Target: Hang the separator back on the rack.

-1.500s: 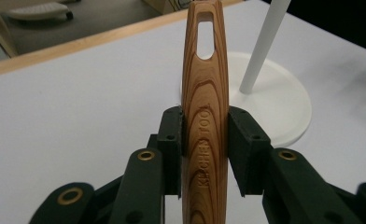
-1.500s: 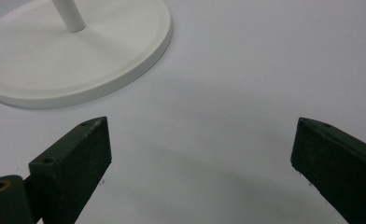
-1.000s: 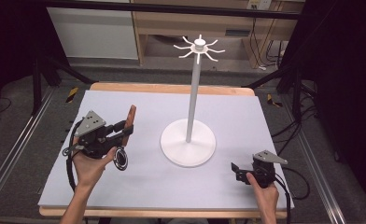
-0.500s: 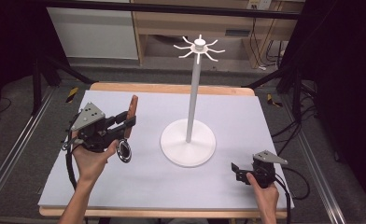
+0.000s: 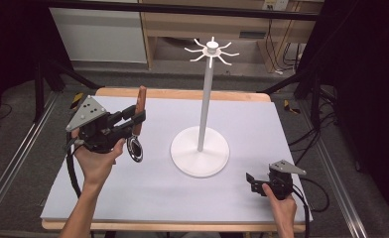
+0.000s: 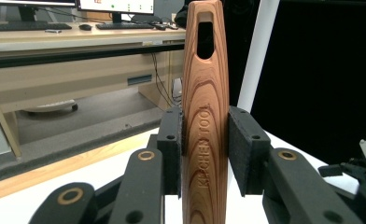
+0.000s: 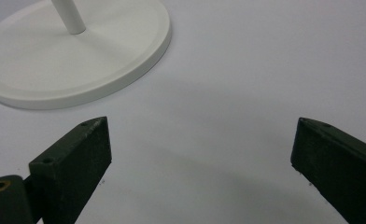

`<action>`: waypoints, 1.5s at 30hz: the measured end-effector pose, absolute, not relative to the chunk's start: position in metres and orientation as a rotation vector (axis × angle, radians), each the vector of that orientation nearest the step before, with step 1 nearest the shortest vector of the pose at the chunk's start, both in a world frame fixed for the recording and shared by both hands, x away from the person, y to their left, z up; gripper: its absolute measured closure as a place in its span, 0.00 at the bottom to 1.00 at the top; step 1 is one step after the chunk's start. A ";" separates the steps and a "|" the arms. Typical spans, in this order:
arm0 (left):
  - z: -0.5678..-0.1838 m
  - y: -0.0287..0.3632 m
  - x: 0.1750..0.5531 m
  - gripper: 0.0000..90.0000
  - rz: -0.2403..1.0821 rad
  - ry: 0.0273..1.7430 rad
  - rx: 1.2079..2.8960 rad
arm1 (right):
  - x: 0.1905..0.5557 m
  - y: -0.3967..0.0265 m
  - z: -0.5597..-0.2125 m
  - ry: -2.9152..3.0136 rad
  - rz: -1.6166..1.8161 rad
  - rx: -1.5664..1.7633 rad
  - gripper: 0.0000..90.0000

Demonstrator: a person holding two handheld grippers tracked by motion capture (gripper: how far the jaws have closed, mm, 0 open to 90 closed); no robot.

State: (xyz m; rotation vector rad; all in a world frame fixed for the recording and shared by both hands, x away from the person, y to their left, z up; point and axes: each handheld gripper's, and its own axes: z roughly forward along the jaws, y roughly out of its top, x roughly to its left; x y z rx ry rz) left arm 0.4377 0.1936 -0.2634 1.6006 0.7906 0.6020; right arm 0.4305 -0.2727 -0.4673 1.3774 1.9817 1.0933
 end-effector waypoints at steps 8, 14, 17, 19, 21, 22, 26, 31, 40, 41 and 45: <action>-0.250 0.189 0.443 0.75 0.596 0.768 1.564 | 0.431 -0.273 -0.468 1.983 1.096 1.371 0.06; -0.236 0.185 0.442 0.75 0.605 0.747 1.545 | 0.432 -0.274 -0.467 1.978 1.098 1.372 0.06; -0.233 0.184 0.442 0.75 0.613 0.742 1.540 | 0.432 -0.274 -0.467 1.980 1.098 1.370 0.06; -0.228 0.183 0.443 0.75 0.619 0.739 1.537 | 0.432 -0.274 -0.467 1.979 1.100 1.370 0.06; -0.226 0.182 0.444 0.75 0.615 0.739 1.533 | 0.433 -0.274 -0.467 1.983 1.093 1.362 0.06; -0.224 0.182 0.445 0.75 0.614 0.735 1.532 | 0.433 -0.274 -0.467 1.983 1.093 1.362 0.06; -0.218 0.177 0.446 0.75 0.609 0.721 1.533 | 0.433 -0.274 -0.467 1.980 1.091 1.374 0.06; -0.210 0.170 0.449 0.75 0.613 0.709 1.530 | 0.433 -0.274 -0.467 1.984 1.089 1.370 0.06; -0.199 0.156 0.454 0.75 0.616 0.682 1.531 | 0.433 -0.274 -0.467 1.984 1.086 1.368 0.06; -0.199 0.154 0.454 0.75 0.611 0.681 1.531 | 0.433 -0.274 -0.467 1.986 1.089 1.371 0.06; -0.199 0.150 0.455 0.75 0.601 0.672 1.538 | 0.433 -0.274 -0.467 1.983 1.088 1.376 0.06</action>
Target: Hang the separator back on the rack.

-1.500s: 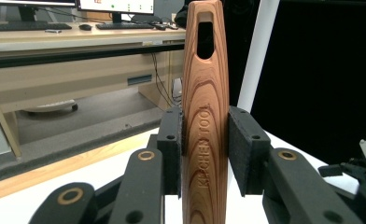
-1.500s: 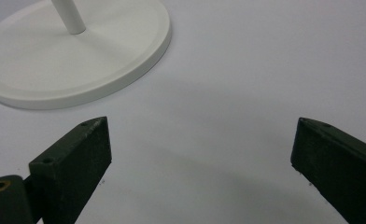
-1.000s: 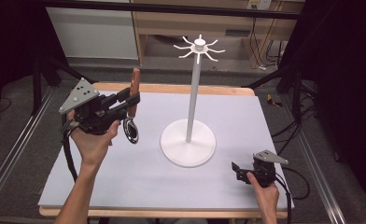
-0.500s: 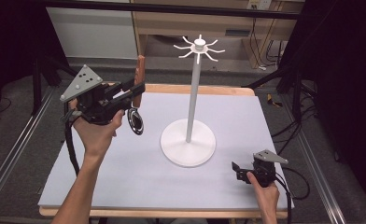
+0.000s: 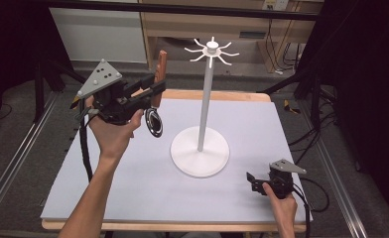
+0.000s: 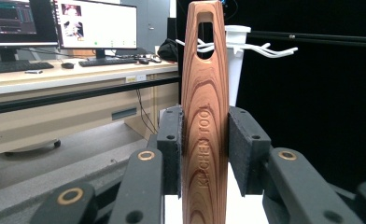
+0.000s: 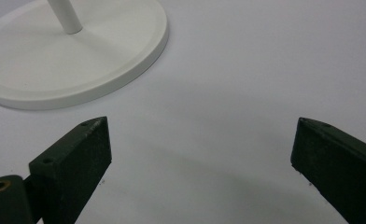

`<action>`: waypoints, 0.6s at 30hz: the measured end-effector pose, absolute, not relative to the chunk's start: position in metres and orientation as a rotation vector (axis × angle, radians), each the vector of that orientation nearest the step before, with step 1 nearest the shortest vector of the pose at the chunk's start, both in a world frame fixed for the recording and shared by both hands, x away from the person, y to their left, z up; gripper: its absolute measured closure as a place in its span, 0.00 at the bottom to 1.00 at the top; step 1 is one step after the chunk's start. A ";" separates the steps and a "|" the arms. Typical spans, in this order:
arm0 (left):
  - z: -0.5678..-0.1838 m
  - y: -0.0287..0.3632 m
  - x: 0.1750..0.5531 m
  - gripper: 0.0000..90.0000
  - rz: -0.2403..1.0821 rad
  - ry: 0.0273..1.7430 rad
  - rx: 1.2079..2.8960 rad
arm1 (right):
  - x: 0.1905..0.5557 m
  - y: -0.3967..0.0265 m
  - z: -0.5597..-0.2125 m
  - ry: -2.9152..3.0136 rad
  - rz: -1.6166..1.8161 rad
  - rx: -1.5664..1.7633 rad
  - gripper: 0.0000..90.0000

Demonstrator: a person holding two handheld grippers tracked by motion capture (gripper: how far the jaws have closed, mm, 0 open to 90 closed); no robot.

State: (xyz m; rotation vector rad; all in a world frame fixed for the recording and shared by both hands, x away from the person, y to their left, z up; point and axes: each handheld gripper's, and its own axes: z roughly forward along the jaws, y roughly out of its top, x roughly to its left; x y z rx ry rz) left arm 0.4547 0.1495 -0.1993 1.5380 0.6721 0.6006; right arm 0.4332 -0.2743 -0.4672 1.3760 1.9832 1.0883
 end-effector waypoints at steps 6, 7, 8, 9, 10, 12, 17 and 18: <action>-0.200 0.143 0.455 0.75 0.588 0.659 1.543 | 0.433 -0.274 -0.467 1.984 1.087 1.375 0.06; -0.199 0.142 0.455 0.75 0.586 0.654 1.547 | 0.434 -0.274 -0.467 1.985 1.087 1.376 0.06; -0.199 0.141 0.455 0.75 0.588 0.651 1.549 | 0.434 -0.274 -0.467 1.985 1.085 1.373 0.06; -0.199 0.140 0.454 0.75 0.588 0.649 1.550 | 0.434 -0.275 -0.468 1.983 1.081 1.369 0.06; -0.199 0.140 0.454 0.75 0.588 0.647 1.550 | 0.434 -0.275 -0.468 1.985 1.081 1.371 0.06; -0.199 0.139 0.454 0.75 0.592 0.644 1.556 | 0.434 -0.275 -0.467 1.984 1.082 1.374 0.06; -0.197 0.137 0.454 0.75 0.593 0.643 1.561 | 0.434 -0.274 -0.467 1.987 1.084 1.376 0.06; -0.197 0.136 0.454 0.75 0.593 0.641 1.563 | 0.434 -0.274 -0.467 1.988 1.085 1.375 0.06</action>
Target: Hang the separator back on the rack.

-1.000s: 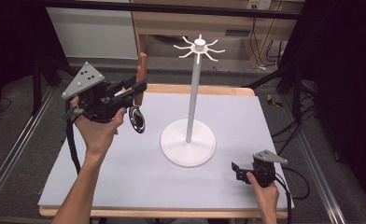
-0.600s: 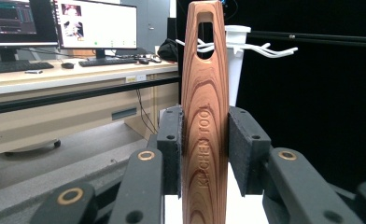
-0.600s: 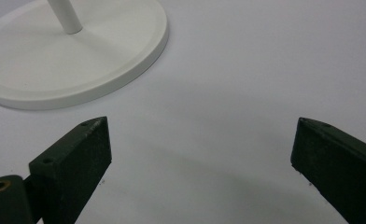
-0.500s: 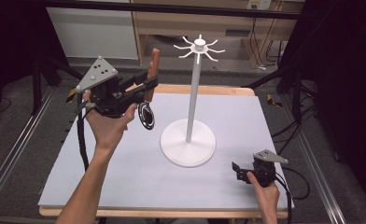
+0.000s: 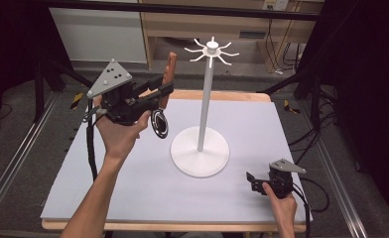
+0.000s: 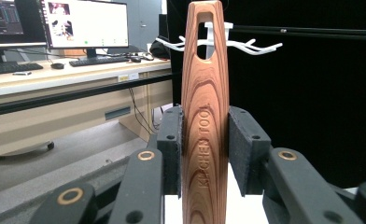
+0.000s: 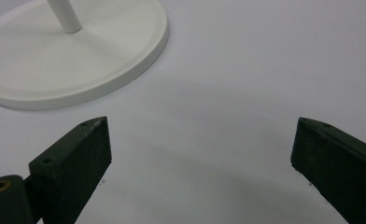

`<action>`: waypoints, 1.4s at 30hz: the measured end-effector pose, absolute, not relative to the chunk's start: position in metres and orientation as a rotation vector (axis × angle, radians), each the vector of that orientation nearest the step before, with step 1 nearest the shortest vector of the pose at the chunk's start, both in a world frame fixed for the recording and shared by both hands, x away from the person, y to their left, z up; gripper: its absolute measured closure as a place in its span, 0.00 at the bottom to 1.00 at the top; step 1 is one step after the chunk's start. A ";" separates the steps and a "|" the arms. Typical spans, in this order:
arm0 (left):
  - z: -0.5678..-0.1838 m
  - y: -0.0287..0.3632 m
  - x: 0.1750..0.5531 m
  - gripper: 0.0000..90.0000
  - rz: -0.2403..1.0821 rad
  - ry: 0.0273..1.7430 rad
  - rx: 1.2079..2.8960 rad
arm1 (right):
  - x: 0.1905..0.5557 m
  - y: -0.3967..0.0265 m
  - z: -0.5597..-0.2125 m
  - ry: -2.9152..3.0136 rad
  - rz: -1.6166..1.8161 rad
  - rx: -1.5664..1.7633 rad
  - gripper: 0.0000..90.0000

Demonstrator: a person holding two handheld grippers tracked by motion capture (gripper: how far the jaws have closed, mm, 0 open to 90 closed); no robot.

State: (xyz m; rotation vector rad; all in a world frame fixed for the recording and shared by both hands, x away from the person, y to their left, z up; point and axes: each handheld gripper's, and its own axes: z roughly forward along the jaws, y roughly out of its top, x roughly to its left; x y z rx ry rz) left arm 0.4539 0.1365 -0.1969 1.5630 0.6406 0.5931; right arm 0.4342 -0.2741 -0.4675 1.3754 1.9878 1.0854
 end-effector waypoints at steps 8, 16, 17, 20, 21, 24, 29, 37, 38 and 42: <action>-0.195 0.126 0.456 0.75 0.594 0.627 1.588 | 0.434 -0.274 -0.467 1.984 1.090 1.378 0.06; -0.196 0.119 0.462 0.75 0.595 0.634 1.612 | 0.434 -0.274 -0.467 1.985 1.092 1.377 0.06; -0.196 0.119 0.463 0.75 0.596 0.634 1.612 | 0.434 -0.274 -0.467 1.985 1.092 1.377 0.06; -0.196 0.117 0.464 0.75 0.595 0.635 1.614 | 0.434 -0.275 -0.467 1.983 1.094 1.378 0.06; -0.195 0.116 0.465 0.75 0.596 0.634 1.617 | 0.435 -0.275 -0.467 1.983 1.091 1.372 0.06; -0.195 0.114 0.466 0.75 0.595 0.632 1.618 | 0.435 -0.275 -0.468 1.982 1.090 1.368 0.06; -0.194 0.109 0.466 0.75 0.600 0.630 1.625 | 0.435 -0.276 -0.467 1.979 1.092 1.371 0.06; -0.195 0.104 0.471 0.75 0.606 0.641 1.633 | 0.434 -0.275 -0.467 1.981 1.098 1.376 0.06; -0.195 0.104 0.472 0.75 0.607 0.642 1.634 | 0.434 -0.275 -0.467 1.981 1.098 1.376 0.06; -0.195 0.101 0.475 0.75 0.608 0.648 1.638 | 0.435 -0.275 -0.467 1.978 1.098 1.377 0.06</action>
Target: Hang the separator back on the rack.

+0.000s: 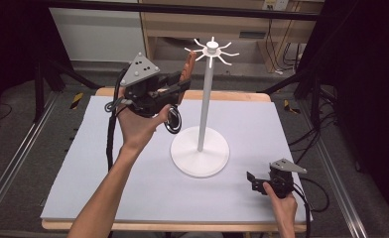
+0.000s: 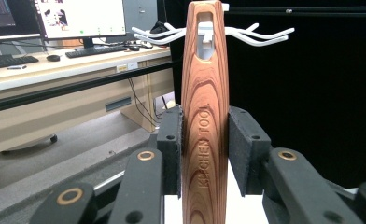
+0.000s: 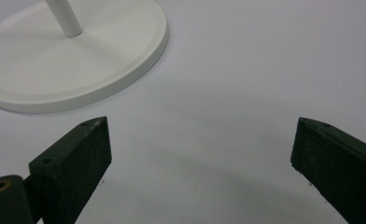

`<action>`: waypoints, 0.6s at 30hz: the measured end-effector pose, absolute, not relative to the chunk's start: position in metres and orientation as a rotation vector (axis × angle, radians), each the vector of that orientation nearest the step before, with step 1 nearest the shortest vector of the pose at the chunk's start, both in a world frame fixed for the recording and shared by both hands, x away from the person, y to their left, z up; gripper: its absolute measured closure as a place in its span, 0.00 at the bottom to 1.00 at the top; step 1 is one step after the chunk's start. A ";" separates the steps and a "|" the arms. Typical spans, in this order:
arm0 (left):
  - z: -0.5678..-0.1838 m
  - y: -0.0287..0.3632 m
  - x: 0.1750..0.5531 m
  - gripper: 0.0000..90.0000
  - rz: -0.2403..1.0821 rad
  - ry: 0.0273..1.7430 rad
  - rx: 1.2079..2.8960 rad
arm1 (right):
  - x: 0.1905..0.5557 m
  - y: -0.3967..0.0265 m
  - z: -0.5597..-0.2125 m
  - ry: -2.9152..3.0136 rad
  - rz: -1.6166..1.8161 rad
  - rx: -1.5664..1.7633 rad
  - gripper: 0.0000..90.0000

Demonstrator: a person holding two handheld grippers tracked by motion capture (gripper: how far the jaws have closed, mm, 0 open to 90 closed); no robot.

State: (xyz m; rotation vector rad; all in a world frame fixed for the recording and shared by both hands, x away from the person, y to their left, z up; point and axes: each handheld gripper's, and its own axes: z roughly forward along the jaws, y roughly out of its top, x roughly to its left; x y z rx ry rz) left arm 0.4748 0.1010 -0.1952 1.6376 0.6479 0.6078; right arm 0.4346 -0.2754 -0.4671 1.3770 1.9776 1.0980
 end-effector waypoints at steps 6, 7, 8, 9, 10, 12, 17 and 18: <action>-0.199 0.097 0.479 0.75 0.599 0.652 1.645 | 0.435 -0.276 -0.467 1.976 1.097 1.372 0.06; -0.200 0.096 0.480 0.75 0.598 0.653 1.648 | 0.435 -0.276 -0.467 1.975 1.097 1.374 0.06; -0.200 0.096 0.480 0.75 0.598 0.653 1.648 | 0.435 -0.276 -0.467 1.975 1.097 1.374 0.06; -0.201 0.095 0.481 0.75 0.594 0.654 1.651 | 0.434 -0.276 -0.467 1.973 1.098 1.376 0.06; -0.201 0.095 0.481 0.75 0.594 0.654 1.651 | 0.434 -0.276 -0.467 1.973 1.098 1.376 0.06; -0.202 0.094 0.481 0.75 0.595 0.653 1.654 | 0.434 -0.276 -0.467 1.973 1.098 1.374 0.06; -0.204 0.093 0.482 0.75 0.599 0.651 1.647 | 0.434 -0.276 -0.467 1.976 1.097 1.374 0.06; -0.205 0.093 0.482 0.75 0.597 0.651 1.644 | 0.434 -0.276 -0.467 1.976 1.097 1.374 0.06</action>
